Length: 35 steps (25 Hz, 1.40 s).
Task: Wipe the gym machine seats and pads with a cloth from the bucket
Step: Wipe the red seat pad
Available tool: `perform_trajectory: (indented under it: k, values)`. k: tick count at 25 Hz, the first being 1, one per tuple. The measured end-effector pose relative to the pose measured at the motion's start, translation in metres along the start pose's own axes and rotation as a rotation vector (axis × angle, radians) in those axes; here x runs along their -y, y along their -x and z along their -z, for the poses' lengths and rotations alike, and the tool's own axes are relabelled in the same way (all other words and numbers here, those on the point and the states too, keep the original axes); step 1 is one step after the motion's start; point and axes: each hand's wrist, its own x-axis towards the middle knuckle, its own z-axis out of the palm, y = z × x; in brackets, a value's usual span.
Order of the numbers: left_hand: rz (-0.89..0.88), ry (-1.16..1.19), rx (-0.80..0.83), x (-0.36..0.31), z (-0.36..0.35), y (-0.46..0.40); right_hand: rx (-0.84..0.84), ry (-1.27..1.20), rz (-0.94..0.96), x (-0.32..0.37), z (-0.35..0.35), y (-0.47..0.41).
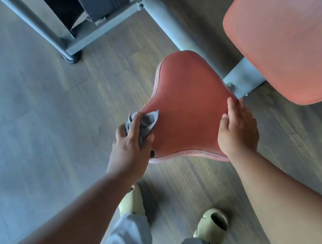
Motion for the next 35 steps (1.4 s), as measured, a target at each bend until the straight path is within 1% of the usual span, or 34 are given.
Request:
perform_trajectory:
  k: [1,3,4,6,7,8,10,11,14,16,18,20,22,24,26,27,28,30,31,33,35]
  values:
    - [0.033,0.049,-0.006,0.000,0.000,-0.011,-0.009,0.007,0.003,0.001,0.000,0.000]
    - [0.033,0.023,0.033,-0.005,0.004,-0.051,-0.027,0.012,-0.001,0.000,-0.002,0.000]
    - [-0.008,0.036,0.100,-0.015,0.006,-0.078,-0.036,0.012,-0.005,0.001,-0.003,-0.001]
    - [-0.088,0.214,0.271,-0.038,0.001,-0.124,-0.057,0.012,-0.002,0.000,-0.007,-0.001]
    - [-0.113,0.257,0.280,-0.050,-0.002,-0.142,-0.072,0.011,0.009,0.001,-0.007,-0.001]
    - [-0.140,0.229,0.248,-0.063,-0.010,-0.161,-0.089,0.014,0.003,-0.001,-0.009,-0.002]
    - [-0.173,0.092,0.173,-0.083,-0.018,-0.190,-0.117,0.021,-0.003,-0.003,-0.012,-0.003]
    - [-0.208,0.023,0.163,-0.090,-0.019,-0.204,-0.121,0.021,-0.001,-0.004,-0.014,-0.003]
    - [-0.410,-0.228,0.193,-0.117,-0.015,-0.242,-0.128,0.015,0.013,-0.008,-0.015,-0.005]
    - [-0.532,-0.424,0.296,-0.144,-0.017,-0.259,-0.152,0.011,0.028,-0.009,-0.016,-0.006]
    - [-0.635,-0.629,0.438,-0.175,-0.029,-0.266,-0.174,0.001,0.023,-0.010,-0.016,-0.006]
    - [-0.788,-0.807,0.551,-0.201,-0.050,-0.253,-0.172,-0.004,0.023,-0.010,-0.016,-0.006]
    - [-0.998,-0.940,0.610,-0.209,-0.074,-0.220,-0.153,-0.009,0.044,-0.011,-0.015,-0.007]
    - [-1.144,-0.947,0.587,-0.203,-0.080,-0.196,-0.132,-0.020,0.057,-0.013,-0.015,-0.008]
    - [-1.139,-0.910,0.522,-0.197,-0.073,-0.203,-0.139,-0.030,0.052,-0.015,-0.016,-0.008]
    - [-1.088,-0.895,0.496,-0.198,-0.067,-0.214,-0.149,-0.034,0.046,-0.016,-0.016,-0.008]
    - [-0.997,-0.875,0.472,-0.200,-0.061,-0.227,-0.155,-0.038,0.043,-0.016,-0.016,-0.008]
    - [-0.754,-0.788,0.452,-0.195,-0.046,-0.255,-0.155,-0.037,0.044,-0.016,-0.017,-0.007]
    - [-0.661,-0.711,0.460,-0.189,-0.037,-0.266,-0.154,-0.035,0.047,-0.016,-0.017,-0.007]
    - [-0.540,-0.530,0.441,-0.166,-0.018,-0.275,-0.148,-0.039,0.060,-0.017,-0.016,-0.009]
    - [-0.347,-0.222,0.368,-0.139,-0.008,-0.265,-0.136,-0.032,0.060,-0.017,-0.014,-0.009]
